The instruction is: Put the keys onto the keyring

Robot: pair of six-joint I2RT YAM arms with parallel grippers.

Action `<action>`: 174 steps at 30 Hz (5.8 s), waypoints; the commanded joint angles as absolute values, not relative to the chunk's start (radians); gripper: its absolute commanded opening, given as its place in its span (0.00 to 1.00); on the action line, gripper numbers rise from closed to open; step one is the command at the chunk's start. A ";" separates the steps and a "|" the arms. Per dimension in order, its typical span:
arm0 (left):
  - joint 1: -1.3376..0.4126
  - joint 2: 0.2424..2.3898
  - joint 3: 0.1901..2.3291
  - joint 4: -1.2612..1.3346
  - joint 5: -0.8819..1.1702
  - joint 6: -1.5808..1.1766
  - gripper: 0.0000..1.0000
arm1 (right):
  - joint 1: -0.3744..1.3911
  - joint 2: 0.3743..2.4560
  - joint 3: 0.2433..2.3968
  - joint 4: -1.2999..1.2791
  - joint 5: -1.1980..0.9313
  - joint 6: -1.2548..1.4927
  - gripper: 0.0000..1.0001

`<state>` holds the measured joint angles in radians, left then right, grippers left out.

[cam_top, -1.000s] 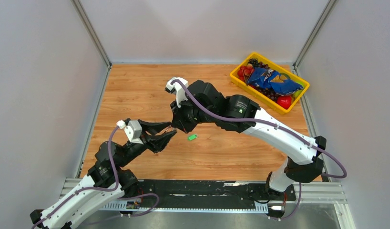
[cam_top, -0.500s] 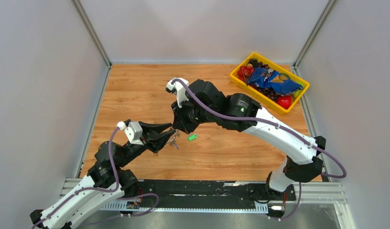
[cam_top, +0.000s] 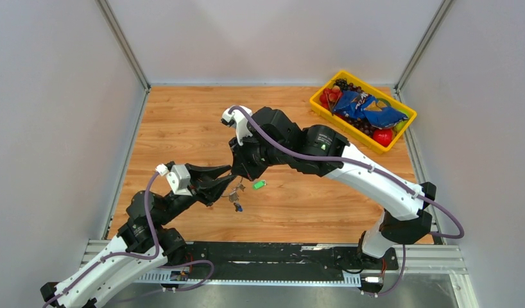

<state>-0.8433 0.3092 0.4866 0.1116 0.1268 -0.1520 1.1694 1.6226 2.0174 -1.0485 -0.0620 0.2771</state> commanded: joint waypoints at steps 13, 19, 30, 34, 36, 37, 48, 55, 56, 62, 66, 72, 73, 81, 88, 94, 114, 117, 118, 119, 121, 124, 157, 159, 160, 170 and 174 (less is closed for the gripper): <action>-0.846 0.300 0.485 0.144 0.153 -0.134 0.35 | 1.176 1.637 2.088 -1.034 -0.086 0.306 0.00; -0.846 0.306 0.496 0.143 0.154 -0.126 0.04 | 1.178 1.635 2.083 -1.032 -0.093 0.309 0.00; -0.847 0.284 0.497 0.149 0.139 -0.147 0.01 | 1.180 1.627 2.082 -1.018 -0.105 0.308 0.26; -0.847 0.279 0.500 0.136 0.135 -0.155 0.01 | 1.181 1.593 2.051 -0.973 -0.105 0.308 0.41; -0.846 0.276 0.502 0.129 0.131 -0.158 0.01 | 1.181 1.577 2.033 -0.954 -0.098 0.306 0.43; -0.847 0.276 0.502 0.124 0.129 -0.158 0.01 | 1.181 1.572 2.027 -0.948 -0.093 0.304 0.43; -0.847 0.272 0.510 0.116 0.142 -0.175 0.01 | 1.181 1.581 2.022 -0.943 -0.092 0.296 0.37; -0.847 0.262 0.512 0.134 0.171 -0.195 0.01 | 1.183 1.587 2.018 -0.946 -0.098 0.294 0.28; -0.847 0.261 0.512 0.135 0.174 -0.197 0.01 | 1.183 1.588 2.019 -0.946 -0.099 0.294 0.27; -0.846 0.260 0.511 0.141 0.176 -0.199 0.01 | 1.186 1.591 2.025 -0.948 -0.104 0.296 0.20; -0.846 0.260 0.509 0.148 0.177 -0.202 0.01 | 1.186 1.592 2.022 -0.951 -0.102 0.296 0.20; -0.847 0.257 0.507 0.156 0.178 -0.206 0.01 | 1.186 1.595 2.025 -0.957 -0.103 0.295 0.18; -0.847 0.256 0.504 0.158 0.177 -0.207 0.01 | 1.186 1.598 2.024 -0.957 -0.103 0.295 0.18; -0.847 0.252 0.502 0.160 0.176 -0.209 0.01 | 1.188 1.603 2.029 -0.961 -0.103 0.299 0.00; -0.846 0.244 0.504 0.157 0.170 -0.215 0.06 | 1.198 1.608 2.038 -0.966 -0.091 0.293 0.00; -0.846 0.246 0.507 0.134 0.164 -0.212 0.26 | 1.202 1.604 2.059 -0.965 -0.070 0.298 0.00; -0.846 0.220 0.512 0.062 0.099 -0.200 0.34 | 1.208 1.612 2.090 -0.966 -0.049 0.316 0.00; -0.847 0.222 0.519 0.060 0.083 -0.202 0.34 | 1.209 1.613 2.088 -0.965 -0.046 0.323 0.00; -0.847 0.223 0.520 0.062 0.077 -0.203 0.34 | 1.209 1.613 2.088 -0.966 -0.045 0.328 0.00; -0.847 0.228 0.520 0.063 0.073 -0.204 0.34 | 1.209 1.615 2.087 -0.965 -0.041 0.331 0.00; -0.846 0.231 0.522 0.071 0.070 -0.207 0.34 | 1.208 1.617 2.086 -0.966 -0.035 0.339 0.00; -0.846 0.233 0.522 0.082 0.057 -0.209 0.34 | 1.211 1.625 2.082 -0.966 -0.020 0.357 0.00; -0.846 0.229 0.499 0.070 0.003 -0.166 0.32 | 1.211 1.696 2.148 -0.968 0.077 0.427 0.00; -0.846 0.229 0.499 0.069 0.003 -0.166 0.30 | 1.210 1.694 2.148 -0.968 0.076 0.428 0.00; -0.847 0.230 0.499 0.068 0.003 -0.166 0.30 | 1.211 1.692 2.149 -0.967 0.074 0.428 0.00; -0.846 0.235 0.495 0.074 0.003 -0.166 0.29 | 1.211 1.688 2.149 -0.962 0.067 0.428 0.00; -0.846 0.238 0.495 0.076 0.003 -0.164 0.20 | 1.211 1.690 2.152 -0.960 0.063 0.428 0.00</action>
